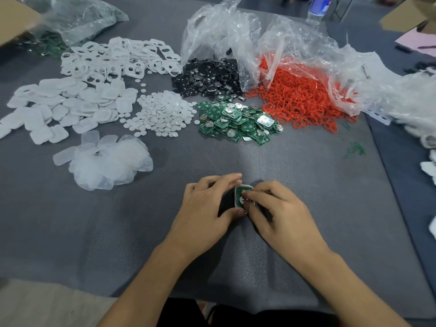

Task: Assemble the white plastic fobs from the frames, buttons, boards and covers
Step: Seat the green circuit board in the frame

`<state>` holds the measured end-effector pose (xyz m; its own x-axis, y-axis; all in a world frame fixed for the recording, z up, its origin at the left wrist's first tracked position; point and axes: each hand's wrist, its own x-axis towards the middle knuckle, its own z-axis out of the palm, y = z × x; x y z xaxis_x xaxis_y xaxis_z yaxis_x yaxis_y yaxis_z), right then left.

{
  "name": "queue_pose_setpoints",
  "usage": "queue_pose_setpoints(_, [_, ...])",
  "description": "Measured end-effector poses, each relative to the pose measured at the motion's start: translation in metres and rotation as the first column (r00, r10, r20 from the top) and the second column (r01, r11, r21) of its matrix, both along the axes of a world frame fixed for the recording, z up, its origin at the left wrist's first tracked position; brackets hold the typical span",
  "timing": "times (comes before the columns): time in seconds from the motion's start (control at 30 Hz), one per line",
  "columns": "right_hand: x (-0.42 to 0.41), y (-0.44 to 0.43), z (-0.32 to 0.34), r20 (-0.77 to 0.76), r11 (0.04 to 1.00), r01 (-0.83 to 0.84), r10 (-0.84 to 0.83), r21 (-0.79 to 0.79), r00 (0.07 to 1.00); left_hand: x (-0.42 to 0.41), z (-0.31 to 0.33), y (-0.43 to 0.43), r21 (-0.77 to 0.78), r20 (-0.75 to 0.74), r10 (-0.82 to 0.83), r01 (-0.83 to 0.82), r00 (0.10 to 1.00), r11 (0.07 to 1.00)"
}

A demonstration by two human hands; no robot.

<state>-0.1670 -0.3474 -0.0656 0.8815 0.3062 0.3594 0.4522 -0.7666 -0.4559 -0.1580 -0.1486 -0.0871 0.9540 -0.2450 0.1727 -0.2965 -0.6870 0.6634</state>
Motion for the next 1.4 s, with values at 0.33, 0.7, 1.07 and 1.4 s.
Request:
queue_pose_setpoints(0.33, [0.0004,-0.0004,-0.0001,-0.003,1.000,0.001,-0.001,-0.019,1.000,-0.0007,0.0041,-0.0006,0.004,-0.013,-0.003,0.003,1.000,1.000])
queue_pose_setpoints(0.7, [0.0011,0.0029,-0.0003,-0.047,0.999,0.037,-0.035,0.032,0.998,-0.0013,0.0051,-0.0009,0.004,-0.018,0.004,-0.004,1.000,1.000])
queue_pose_setpoints(1.07, [0.0007,0.0060,-0.0014,-0.092,0.991,0.103,-0.095,0.090,0.991,-0.0018,0.0052,-0.0013,0.008,-0.012,0.015,-0.015,1.000,1.000])
queue_pose_setpoints(1.4, [0.0008,0.0071,0.0005,-0.108,0.990,0.123,-0.115,0.067,0.987,-0.0006,0.0037,-0.0018,0.010,-0.009,0.018,-0.018,1.000,1.000])
